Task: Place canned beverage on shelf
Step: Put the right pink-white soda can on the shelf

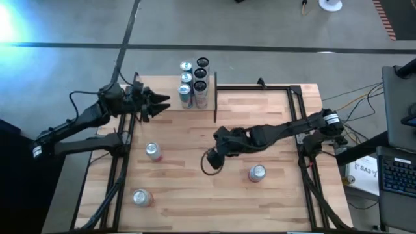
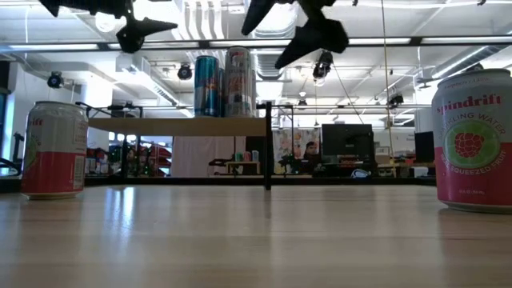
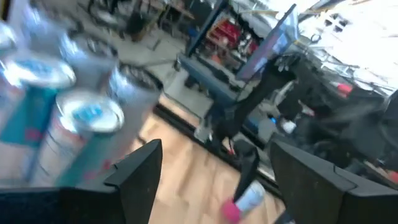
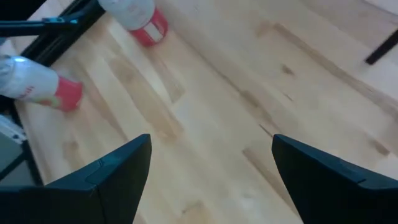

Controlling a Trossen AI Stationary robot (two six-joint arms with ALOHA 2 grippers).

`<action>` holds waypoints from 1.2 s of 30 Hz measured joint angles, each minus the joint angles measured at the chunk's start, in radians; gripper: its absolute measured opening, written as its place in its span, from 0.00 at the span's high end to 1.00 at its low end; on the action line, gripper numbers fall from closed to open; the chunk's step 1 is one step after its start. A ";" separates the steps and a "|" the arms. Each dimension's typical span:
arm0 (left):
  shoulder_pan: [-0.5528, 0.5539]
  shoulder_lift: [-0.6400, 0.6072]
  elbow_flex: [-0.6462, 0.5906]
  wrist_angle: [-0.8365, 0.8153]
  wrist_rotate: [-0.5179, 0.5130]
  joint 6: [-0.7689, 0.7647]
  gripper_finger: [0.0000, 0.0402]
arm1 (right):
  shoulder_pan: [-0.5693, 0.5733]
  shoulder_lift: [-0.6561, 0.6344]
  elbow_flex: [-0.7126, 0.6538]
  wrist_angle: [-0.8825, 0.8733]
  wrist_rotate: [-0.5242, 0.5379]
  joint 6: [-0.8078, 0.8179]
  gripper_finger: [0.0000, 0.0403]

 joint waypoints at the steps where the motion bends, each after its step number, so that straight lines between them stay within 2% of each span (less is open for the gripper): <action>1: -0.002 0.007 -0.005 -0.009 0.015 -0.012 0.33 | -0.006 0.003 0.012 -0.003 -0.015 -0.004 0.21; 4: -0.024 0.004 -0.034 -0.076 0.062 -0.036 0.35 | -0.005 0.005 0.034 -0.020 -0.073 0.019 0.25; 8: -0.117 -0.060 -0.093 -0.106 0.022 -0.076 0.40 | 0.041 0.005 0.041 -0.152 -0.110 0.117 0.33; 13: -0.303 -0.166 -0.157 -0.102 -0.163 -0.117 0.49 | 0.158 0.004 0.040 -0.315 -0.121 0.292 0.38; 16: -0.409 -0.197 -0.189 -0.102 -0.316 -0.108 0.53 | 0.225 0.002 0.040 -0.375 -0.122 0.397 0.37; 19: -0.471 -0.187 -0.213 -0.100 -0.400 -0.107 0.55 | 0.274 0.001 0.040 -0.454 -0.133 0.488 0.35; 26: -0.501 -0.096 -0.278 -0.015 -0.381 -0.107 0.56 | 0.345 -0.001 0.040 -0.525 -0.231 0.624 0.28; 30: -0.501 -0.039 -0.286 0.049 -0.351 -0.152 0.56 | 0.348 0.004 0.040 -0.570 -0.219 0.635 0.22; 36: -0.501 -0.022 -0.227 0.039 -0.306 -0.115 0.56 | 0.343 0.004 0.039 -0.622 -0.180 0.676 0.15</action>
